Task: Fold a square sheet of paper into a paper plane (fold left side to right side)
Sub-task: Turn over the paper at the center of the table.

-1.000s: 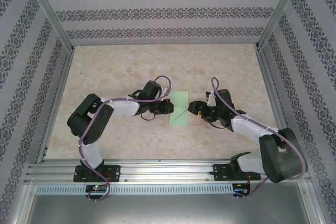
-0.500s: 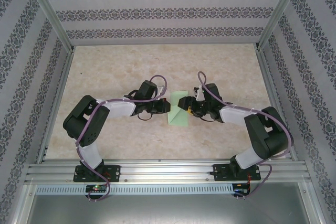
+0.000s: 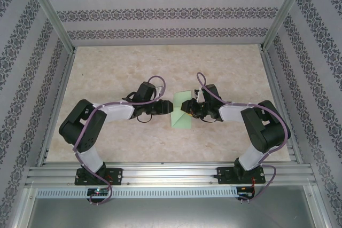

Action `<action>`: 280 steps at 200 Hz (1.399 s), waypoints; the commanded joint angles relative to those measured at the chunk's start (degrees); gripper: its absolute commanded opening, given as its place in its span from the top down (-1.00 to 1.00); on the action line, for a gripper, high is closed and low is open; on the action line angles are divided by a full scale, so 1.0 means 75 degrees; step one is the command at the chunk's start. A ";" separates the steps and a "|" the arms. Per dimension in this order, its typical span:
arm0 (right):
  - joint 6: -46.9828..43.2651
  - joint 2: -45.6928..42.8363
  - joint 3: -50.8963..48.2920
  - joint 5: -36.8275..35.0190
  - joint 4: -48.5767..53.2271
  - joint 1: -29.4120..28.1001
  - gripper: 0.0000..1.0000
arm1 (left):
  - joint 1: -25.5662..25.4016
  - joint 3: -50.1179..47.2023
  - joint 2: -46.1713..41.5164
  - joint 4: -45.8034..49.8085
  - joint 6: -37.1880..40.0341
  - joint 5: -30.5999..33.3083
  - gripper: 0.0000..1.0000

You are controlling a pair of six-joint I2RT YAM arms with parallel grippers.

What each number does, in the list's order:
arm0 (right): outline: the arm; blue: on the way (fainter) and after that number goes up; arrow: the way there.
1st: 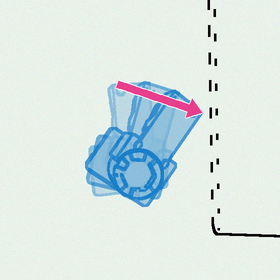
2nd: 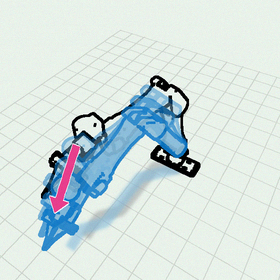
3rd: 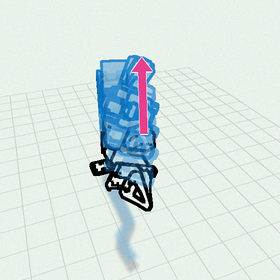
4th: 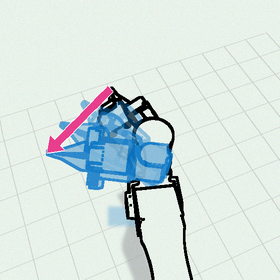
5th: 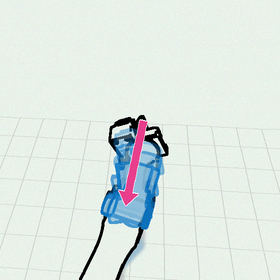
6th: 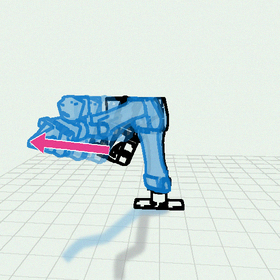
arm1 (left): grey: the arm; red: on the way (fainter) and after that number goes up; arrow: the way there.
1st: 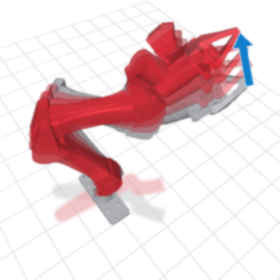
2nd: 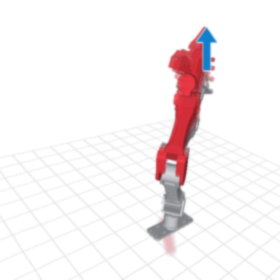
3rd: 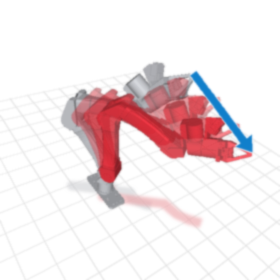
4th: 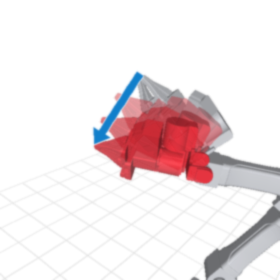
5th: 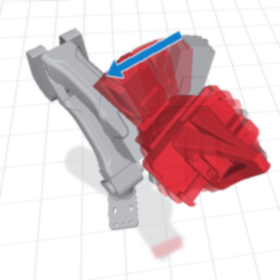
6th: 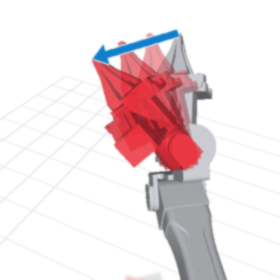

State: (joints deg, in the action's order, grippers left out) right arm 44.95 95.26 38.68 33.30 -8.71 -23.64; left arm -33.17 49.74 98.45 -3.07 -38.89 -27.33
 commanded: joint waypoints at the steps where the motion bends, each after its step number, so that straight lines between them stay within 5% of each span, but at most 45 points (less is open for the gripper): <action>1: -0.0253 -0.0076 0.0192 -0.0011 -0.0162 -0.0071 0.30 | 0.0150 -0.0290 -0.0567 0.0016 0.0083 0.0238 -0.08; 84: -0.0711 -0.0292 0.0460 0.0038 -0.0059 -0.0071 0.56 | 0.0266 -0.1427 -0.1705 -0.0145 -0.0233 0.0309 -0.32; 172: -0.1324 -0.1201 0.0958 -0.0135 0.1035 -0.0088 0.96 | 0.0278 -0.2626 -0.3542 -0.0705 -0.1136 0.0202 -1.00; 232: -0.1152 -0.3356 0.1117 0.0238 0.0986 0.0186 0.98 | 0.0280 -0.2549 -0.5313 -0.1896 -0.2275 -0.0004 -0.99; 280: -0.0371 -0.4285 0.1555 0.1090 -0.0051 0.0439 0.99 | 0.0273 -0.1509 -0.5007 -0.2832 -0.2888 -0.0935 -0.99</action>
State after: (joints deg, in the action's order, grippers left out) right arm 39.18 65.25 47.24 36.99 -3.46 -20.49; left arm -31.88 34.17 59.07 -16.45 -56.27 -29.47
